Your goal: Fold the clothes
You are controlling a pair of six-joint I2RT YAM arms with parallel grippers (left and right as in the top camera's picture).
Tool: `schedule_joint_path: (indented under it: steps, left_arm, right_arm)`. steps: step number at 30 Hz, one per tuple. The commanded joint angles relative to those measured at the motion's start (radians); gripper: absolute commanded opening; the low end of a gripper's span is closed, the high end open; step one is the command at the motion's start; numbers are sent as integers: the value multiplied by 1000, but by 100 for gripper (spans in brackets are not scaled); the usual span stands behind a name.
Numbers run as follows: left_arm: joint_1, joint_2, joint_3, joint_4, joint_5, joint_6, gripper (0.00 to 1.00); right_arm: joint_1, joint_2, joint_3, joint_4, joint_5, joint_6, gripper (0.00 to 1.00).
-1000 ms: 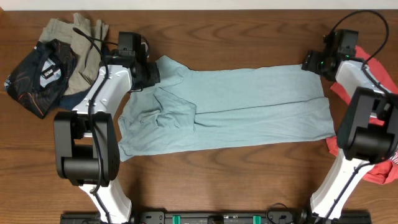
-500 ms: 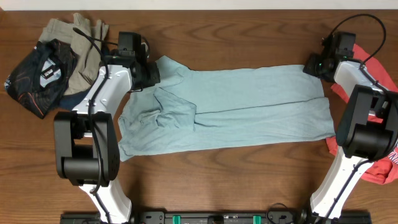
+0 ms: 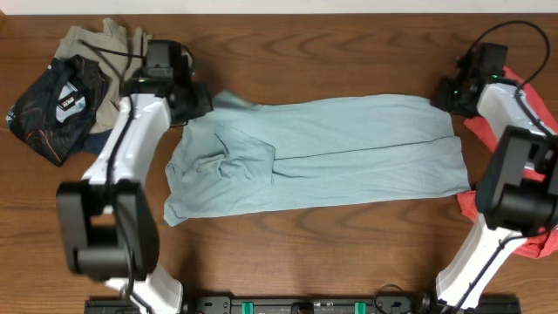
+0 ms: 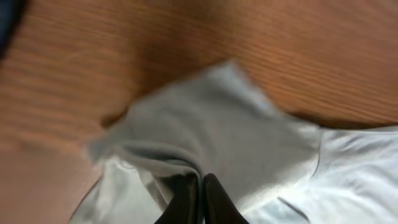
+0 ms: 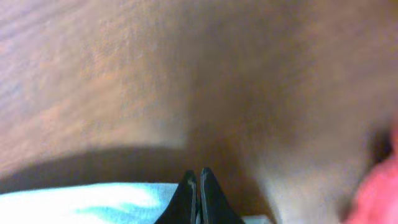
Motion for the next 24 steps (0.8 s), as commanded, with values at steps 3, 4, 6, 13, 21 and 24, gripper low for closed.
schedule_joint_path:
  steps: [3, 4, 6, 13, 21, 24]
  left_arm:
    - [0, -101, 2, -153, 3, -20, 6]
    - [0, -110, 2, -194, 3, -21, 6]
    - [0, -119, 2, -271, 2, -20, 6]
    - [0, -119, -8, -450, 2, -20, 6]
    - [0, -119, -29, -582, 2, -20, 6]
    - [-1, -118, -32, -621, 3, -20, 6]
  right_arm:
    - [-33, -122, 10, -135, 108, -14, 1]
    - [-38, -133, 10, -172, 140, -26, 1]
    - [-46, -147, 10, -245, 211, -32, 1]
    - [-76, -151, 10, -374, 295, -32, 1]
    - [-77, -151, 9, -460, 302, -39, 2]
    - [-77, -151, 8, -503, 303, -47, 3]
